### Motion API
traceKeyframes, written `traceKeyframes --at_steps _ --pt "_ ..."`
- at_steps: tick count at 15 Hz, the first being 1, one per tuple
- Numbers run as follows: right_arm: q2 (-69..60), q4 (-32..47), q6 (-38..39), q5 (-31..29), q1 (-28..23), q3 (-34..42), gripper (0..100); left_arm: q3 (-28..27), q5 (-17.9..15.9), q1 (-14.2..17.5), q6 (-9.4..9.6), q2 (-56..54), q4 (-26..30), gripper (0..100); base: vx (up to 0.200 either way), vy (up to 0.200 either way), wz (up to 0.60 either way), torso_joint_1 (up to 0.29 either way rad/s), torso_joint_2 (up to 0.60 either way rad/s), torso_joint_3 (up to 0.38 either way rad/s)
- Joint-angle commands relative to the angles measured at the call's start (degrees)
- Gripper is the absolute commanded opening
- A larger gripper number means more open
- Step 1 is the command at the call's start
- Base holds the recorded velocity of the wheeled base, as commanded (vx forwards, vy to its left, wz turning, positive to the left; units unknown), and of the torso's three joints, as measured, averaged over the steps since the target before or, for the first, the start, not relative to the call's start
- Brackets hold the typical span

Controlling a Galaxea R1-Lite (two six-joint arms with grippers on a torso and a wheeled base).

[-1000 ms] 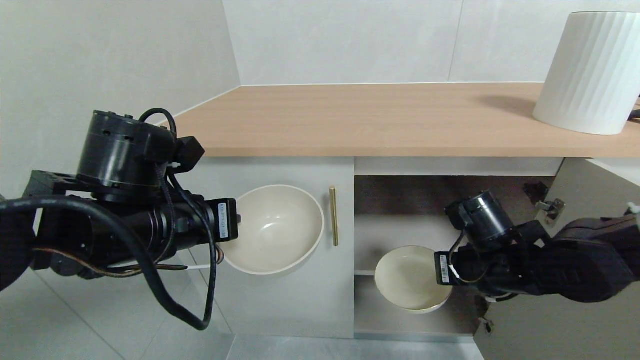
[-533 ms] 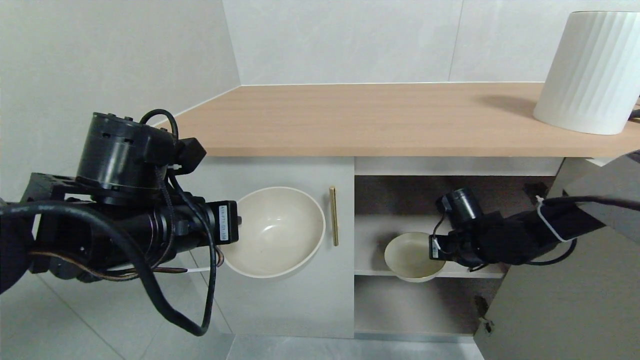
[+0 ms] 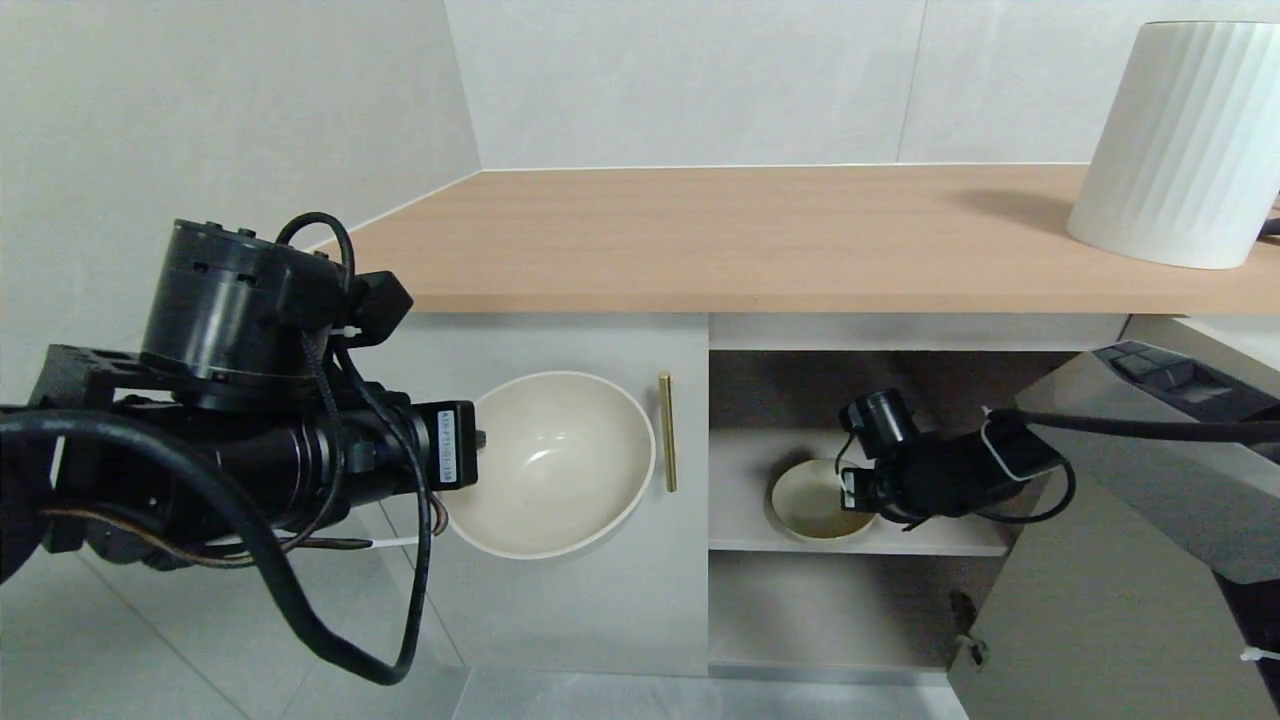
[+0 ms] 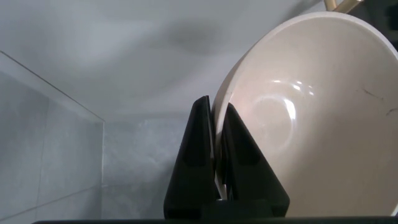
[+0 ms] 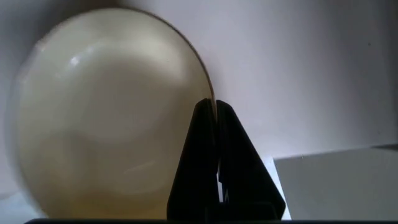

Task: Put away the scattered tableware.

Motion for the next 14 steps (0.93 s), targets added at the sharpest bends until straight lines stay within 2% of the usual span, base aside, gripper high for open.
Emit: traceKeyframes --at_steps 1,12,13,14 --pt "3.8 0.0 0.2 -1.0 -0.8 -2.7 0 0.1 0.1 -0.5 -0.03 0.1 0.0 0 0.0 0.0 0.0 0.0 0.0 0.0" --pt "5.5 -0.2 1.3 -2.4 -1.9 -6.3 0 0.1 0.0 -0.5 -0.12 0.1 0.0 0 0.0 0.0 0.0 0.0 0.0 0.0" --pt "5.6 -0.2 1.4 -2.4 -1.9 -6.6 100 0.2 0.0 -0.5 -0.03 0.1 0.0 0 0.0 0.0 0.0 0.0 0.0 0.0" --pt "5.6 -0.2 1.4 -2.4 -1.9 -6.6 100 0.1 0.0 -0.5 -0.03 0.1 0.0 0 0.0 0.0 0.0 0.0 0.0 0.0"
